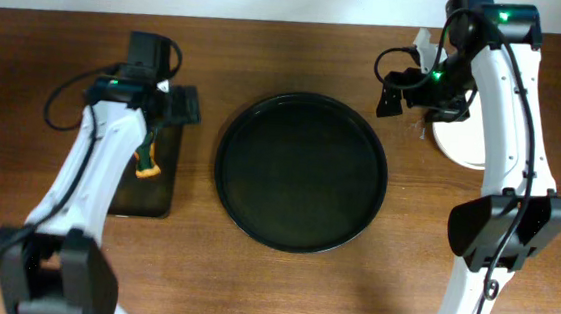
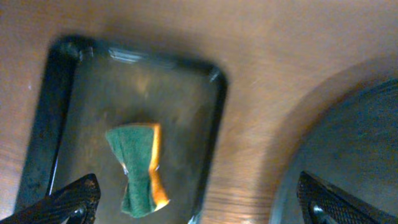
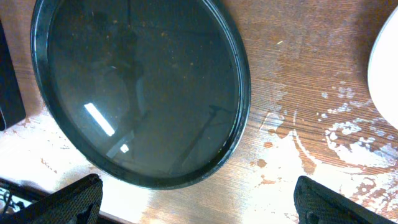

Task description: Clean dirty plates on tray and stack at the side

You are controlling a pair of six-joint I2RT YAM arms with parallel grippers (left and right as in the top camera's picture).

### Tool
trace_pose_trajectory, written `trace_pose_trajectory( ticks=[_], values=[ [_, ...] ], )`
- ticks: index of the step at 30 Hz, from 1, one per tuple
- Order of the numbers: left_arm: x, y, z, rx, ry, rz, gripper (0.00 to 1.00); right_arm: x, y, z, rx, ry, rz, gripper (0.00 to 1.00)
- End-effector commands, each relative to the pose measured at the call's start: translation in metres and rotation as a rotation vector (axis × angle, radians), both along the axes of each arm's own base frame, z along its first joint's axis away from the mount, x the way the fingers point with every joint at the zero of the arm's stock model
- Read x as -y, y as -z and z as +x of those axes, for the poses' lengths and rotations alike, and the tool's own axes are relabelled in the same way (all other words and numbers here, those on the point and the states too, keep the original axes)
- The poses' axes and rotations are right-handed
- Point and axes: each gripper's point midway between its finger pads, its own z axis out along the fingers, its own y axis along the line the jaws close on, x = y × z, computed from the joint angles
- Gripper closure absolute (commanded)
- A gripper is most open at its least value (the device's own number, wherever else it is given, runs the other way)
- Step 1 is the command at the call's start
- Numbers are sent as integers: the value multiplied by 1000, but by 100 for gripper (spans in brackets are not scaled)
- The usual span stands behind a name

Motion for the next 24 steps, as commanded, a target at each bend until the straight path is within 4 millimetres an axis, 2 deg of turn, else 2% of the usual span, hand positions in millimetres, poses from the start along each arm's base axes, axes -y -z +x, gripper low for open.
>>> trace_pose_trajectory(
  ticks=[1,13,15,17,18,19,21,24],
  values=[
    [11,-28,1,68,40,-63,1,-1,-14,-4,33,-9,21,1],
    [11,-27,1,65,40,-63,1,-1,-10,-2,28,-8,18,1],
    [11,-27,1,65,40,-63,1,-1,-19,-2,64,-13,8,1],
    [11,-27,1,64,40,-63,1,-4,-42,-7,134,-21,5,1],
    [11,-27,1,64,39,-62,1,-5,-58,-11,180,-26,6,1],
    [11,-27,1,65,40,-63,1,-8,-83,-21,250,-34,9,1],
    [11,-27,1,65,40,-63,1,-10,-131,-46,386,-43,15,1],
    [11,-27,1,65,40,-63,1,-7,-197,-96,594,-42,20,1]
  ],
)
